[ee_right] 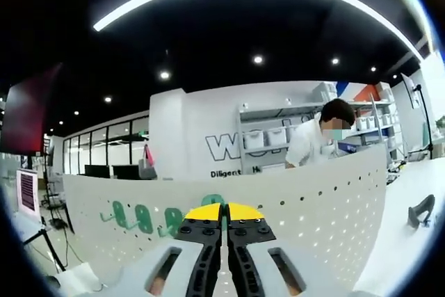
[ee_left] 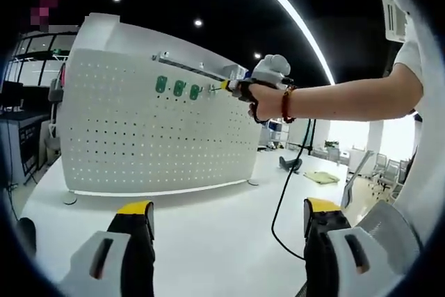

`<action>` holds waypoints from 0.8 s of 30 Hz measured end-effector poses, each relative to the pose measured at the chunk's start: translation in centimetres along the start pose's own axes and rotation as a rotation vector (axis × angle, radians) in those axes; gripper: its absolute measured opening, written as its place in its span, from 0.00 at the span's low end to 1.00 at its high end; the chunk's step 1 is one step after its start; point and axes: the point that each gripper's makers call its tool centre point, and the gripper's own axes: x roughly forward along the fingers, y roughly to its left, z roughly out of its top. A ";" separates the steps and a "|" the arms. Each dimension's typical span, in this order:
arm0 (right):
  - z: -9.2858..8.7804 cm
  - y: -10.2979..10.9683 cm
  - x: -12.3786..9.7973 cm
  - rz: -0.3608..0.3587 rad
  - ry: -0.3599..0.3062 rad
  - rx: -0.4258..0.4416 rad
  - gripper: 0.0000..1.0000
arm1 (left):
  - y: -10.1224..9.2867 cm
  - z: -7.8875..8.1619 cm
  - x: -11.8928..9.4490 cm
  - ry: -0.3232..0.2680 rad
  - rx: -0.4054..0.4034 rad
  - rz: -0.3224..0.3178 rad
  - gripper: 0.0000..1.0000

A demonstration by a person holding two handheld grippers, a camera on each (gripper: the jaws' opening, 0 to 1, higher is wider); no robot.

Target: Insert the hook assembly into the mounting plate slot until the hook locks in place.

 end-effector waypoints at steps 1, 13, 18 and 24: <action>0.0 0.0 0.0 0.000 0.000 0.002 0.00 | 0.0 0.0 0.0 0.000 0.000 0.000 0.91; -0.7 0.0 -0.1 -0.022 -0.005 -0.040 0.00 | 0.2 0.2 -0.1 -0.004 -0.002 0.002 0.90; -1.3 0.1 -0.3 -0.024 0.012 -0.051 0.00 | 0.2 0.3 -0.1 -0.007 -0.004 0.002 0.89; -1.6 0.3 -0.3 -0.008 0.025 -0.059 0.00 | 0.3 0.3 -0.1 -0.007 -0.005 0.002 0.89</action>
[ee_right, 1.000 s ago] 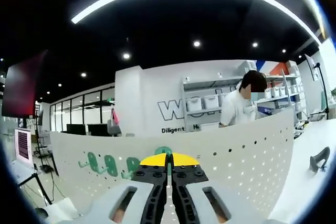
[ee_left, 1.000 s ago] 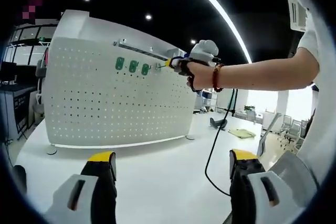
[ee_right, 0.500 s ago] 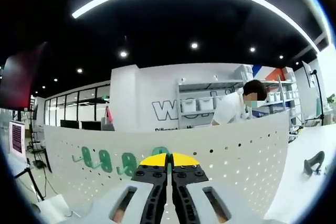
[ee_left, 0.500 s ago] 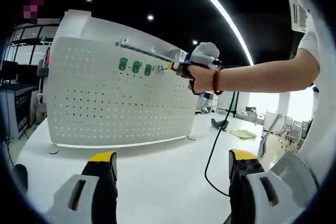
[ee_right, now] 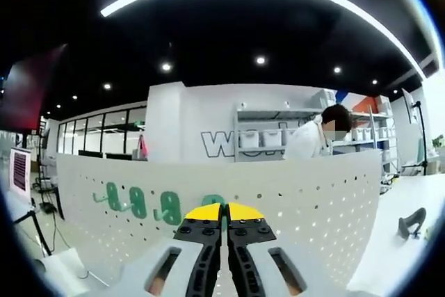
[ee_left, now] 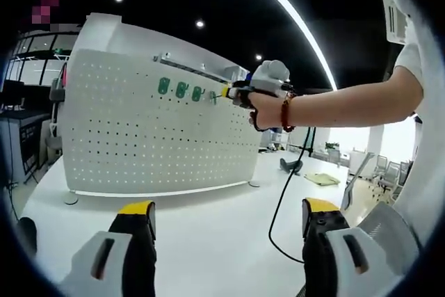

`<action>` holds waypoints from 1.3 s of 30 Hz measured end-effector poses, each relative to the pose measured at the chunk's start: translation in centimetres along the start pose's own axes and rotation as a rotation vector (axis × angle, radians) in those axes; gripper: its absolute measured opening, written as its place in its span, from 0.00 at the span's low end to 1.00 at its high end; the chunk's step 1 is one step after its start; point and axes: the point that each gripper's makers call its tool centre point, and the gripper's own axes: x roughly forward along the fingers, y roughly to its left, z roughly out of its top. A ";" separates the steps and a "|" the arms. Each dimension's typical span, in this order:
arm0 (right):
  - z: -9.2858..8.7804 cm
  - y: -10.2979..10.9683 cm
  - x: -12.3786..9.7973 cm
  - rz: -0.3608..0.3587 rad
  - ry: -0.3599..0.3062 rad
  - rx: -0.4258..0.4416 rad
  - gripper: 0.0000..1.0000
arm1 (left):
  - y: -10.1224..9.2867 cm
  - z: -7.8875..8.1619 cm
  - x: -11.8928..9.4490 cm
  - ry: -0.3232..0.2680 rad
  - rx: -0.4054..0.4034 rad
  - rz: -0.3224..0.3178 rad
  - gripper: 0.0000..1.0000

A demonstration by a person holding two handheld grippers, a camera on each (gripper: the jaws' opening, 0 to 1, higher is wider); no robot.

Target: Insert the hook assembly into the mounting plate slot until the hook locks in place.

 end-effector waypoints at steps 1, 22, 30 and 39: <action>0.0 0.1 0.0 0.008 -0.001 0.005 0.00 | 0.0 0.0 0.0 0.000 0.000 -0.001 0.88; 2.6 -0.7 -0.4 0.004 -0.076 0.013 0.00 | -0.5 -0.2 0.5 0.007 -0.014 -0.024 0.85; 3.6 -1.0 -0.5 0.010 -0.088 0.027 0.00 | -0.6 -0.1 0.9 0.009 -0.015 -0.035 0.84; 3.6 -0.5 -1.9 0.055 -0.078 0.076 0.00 | -0.5 0.2 1.6 0.019 -0.047 -0.031 0.71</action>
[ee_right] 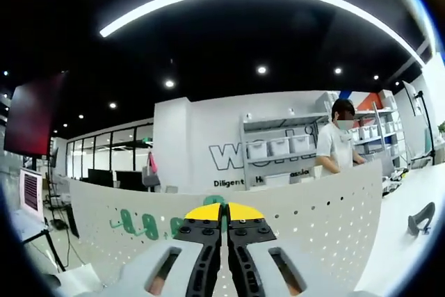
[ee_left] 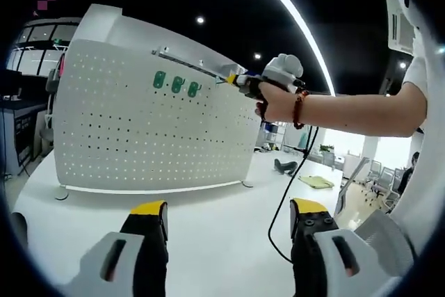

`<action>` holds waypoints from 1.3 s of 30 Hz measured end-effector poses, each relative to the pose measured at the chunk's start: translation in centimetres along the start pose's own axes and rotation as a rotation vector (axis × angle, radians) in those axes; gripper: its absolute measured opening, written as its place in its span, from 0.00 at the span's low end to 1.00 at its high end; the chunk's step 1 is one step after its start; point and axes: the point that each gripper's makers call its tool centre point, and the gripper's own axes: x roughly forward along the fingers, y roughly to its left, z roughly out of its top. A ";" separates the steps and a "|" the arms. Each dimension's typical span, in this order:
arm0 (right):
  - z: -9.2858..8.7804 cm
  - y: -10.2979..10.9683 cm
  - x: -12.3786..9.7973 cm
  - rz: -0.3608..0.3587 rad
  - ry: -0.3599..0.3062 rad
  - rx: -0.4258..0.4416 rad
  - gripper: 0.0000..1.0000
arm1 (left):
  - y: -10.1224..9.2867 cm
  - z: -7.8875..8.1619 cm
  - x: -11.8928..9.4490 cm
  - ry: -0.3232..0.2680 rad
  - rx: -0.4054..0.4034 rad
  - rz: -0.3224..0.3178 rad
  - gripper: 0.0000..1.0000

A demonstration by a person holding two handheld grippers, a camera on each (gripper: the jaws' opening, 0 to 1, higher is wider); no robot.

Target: Insert the hook assembly into the mounting plate slot until the hook locks in place.

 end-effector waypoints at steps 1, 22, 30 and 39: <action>-0.1 0.2 -0.2 0.008 -0.001 -0.002 0.00 | -0.1 0.1 0.2 -0.003 -0.001 -0.002 0.69; -0.2 0.7 -1.7 0.046 0.011 0.008 0.00 | -0.5 1.7 2.2 -0.028 -0.009 -0.040 0.53; -1.1 2.3 -3.5 0.114 0.042 0.051 0.00 | -0.1 3.0 3.5 -0.039 0.005 -0.028 0.47; -2.3 4.5 -6.1 0.201 0.080 0.072 0.00 | 0.1 2.9 3.8 -0.012 0.002 -0.020 0.40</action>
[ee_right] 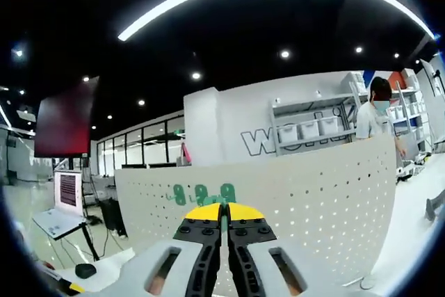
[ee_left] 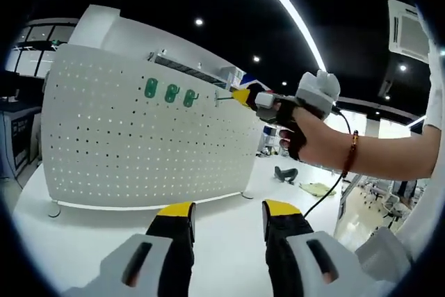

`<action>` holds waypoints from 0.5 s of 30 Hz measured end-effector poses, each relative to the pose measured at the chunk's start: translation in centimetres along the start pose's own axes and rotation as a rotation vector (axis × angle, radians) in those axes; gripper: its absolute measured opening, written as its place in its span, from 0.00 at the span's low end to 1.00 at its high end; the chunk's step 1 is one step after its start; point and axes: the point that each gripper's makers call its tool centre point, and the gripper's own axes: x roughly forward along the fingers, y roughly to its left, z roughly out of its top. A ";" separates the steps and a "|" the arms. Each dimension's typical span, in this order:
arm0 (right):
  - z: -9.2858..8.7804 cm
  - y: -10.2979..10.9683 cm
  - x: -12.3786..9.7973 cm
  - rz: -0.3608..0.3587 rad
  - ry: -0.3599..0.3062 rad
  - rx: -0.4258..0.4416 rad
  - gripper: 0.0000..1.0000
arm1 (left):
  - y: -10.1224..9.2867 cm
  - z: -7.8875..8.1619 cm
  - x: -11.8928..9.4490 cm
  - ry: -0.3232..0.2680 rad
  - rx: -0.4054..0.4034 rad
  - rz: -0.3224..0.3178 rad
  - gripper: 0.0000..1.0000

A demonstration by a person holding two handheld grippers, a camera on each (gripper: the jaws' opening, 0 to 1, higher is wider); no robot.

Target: Insert the hook assembly into the mounting plate slot until the hook locks in place.

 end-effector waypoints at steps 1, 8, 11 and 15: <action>-0.1 0.2 -0.1 0.007 0.001 0.018 0.00 | 0.0 0.1 0.1 -0.002 0.006 0.003 0.39; -0.5 0.8 -0.7 0.030 0.016 0.030 0.00 | 0.3 0.9 0.9 -0.002 0.008 0.003 0.33; -0.5 1.3 -1.3 0.049 0.022 0.042 0.00 | 0.3 1.2 1.3 -0.001 0.014 0.002 0.30; -0.7 1.7 -1.9 0.066 0.025 0.050 0.00 | 0.4 1.6 1.8 -0.005 0.015 -0.003 0.24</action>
